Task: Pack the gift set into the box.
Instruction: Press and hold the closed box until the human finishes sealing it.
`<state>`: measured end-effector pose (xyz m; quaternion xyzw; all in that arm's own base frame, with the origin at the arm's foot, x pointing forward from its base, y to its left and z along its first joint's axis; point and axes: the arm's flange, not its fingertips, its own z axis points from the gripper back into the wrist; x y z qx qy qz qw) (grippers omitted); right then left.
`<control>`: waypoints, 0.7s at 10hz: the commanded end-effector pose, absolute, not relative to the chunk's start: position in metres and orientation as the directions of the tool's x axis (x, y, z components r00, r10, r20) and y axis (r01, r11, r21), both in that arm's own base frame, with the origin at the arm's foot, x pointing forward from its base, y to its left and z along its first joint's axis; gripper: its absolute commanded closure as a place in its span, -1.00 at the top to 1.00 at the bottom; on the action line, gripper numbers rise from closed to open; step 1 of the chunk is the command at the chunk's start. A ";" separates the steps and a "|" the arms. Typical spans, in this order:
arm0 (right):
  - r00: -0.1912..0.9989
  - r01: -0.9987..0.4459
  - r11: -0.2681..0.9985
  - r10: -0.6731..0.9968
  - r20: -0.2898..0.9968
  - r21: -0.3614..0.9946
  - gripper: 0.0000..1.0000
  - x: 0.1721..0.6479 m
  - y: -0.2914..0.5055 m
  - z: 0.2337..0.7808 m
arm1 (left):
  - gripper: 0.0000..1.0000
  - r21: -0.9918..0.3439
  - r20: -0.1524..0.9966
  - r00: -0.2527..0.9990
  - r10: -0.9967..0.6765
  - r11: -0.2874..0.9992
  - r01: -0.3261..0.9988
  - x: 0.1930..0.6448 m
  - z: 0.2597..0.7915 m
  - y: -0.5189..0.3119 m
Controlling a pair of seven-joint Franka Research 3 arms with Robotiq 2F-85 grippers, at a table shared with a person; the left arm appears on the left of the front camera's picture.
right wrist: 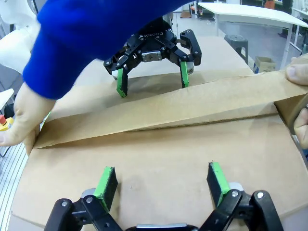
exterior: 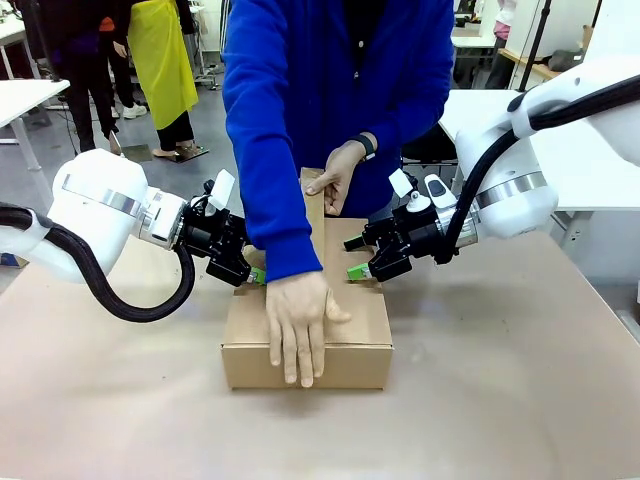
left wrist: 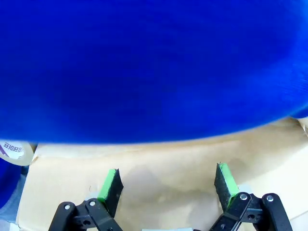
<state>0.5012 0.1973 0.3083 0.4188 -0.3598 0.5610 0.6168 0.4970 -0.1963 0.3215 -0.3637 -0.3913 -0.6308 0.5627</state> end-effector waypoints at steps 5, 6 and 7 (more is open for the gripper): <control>0.121 -0.992 0.026 0.390 0.913 0.121 1.00 0.501 0.197 0.305 | 1.00 0.094 0.899 -0.113 -0.423 -0.065 0.993 0.496 0.319 -0.197; 0.121 -0.992 0.026 0.390 0.913 0.121 1.00 0.501 0.197 0.305 | 1.00 0.094 0.899 -0.113 -0.423 -0.065 0.993 0.496 0.319 -0.197; 0.121 -0.992 0.026 0.390 0.913 0.121 1.00 0.501 0.197 0.305 | 1.00 0.094 0.899 -0.113 -0.423 -0.065 0.993 0.496 0.319 -0.197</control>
